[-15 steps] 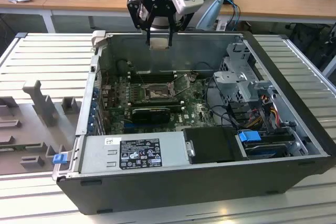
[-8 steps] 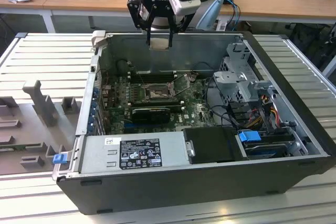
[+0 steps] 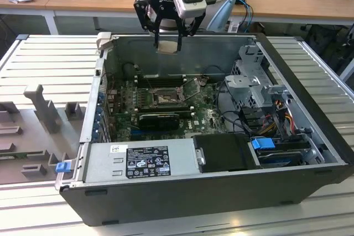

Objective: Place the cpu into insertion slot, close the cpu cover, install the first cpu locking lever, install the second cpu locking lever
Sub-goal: 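Place the cpu into insertion slot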

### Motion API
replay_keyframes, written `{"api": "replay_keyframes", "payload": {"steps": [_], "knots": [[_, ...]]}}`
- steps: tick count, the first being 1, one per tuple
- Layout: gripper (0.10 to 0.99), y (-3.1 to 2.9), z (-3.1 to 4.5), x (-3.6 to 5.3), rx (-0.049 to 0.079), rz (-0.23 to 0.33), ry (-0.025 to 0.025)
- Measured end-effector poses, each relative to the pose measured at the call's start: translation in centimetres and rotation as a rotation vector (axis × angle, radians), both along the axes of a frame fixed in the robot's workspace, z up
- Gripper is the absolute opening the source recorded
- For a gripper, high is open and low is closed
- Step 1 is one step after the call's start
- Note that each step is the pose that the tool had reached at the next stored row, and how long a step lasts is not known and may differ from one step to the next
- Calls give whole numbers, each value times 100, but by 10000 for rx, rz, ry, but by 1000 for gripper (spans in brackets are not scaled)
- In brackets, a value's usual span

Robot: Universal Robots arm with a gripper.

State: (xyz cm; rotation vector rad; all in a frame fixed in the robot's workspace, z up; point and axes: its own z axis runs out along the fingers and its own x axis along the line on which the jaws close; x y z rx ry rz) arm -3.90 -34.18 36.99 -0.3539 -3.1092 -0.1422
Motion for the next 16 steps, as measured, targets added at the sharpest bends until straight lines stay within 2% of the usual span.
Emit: {"api": "replay_keyframes", "payload": {"steps": [4, 16], "knots": [[525, 0, -1, -4, 0, -342, 0], [525, 0, -2, -4, 0, -845, 0]]}}
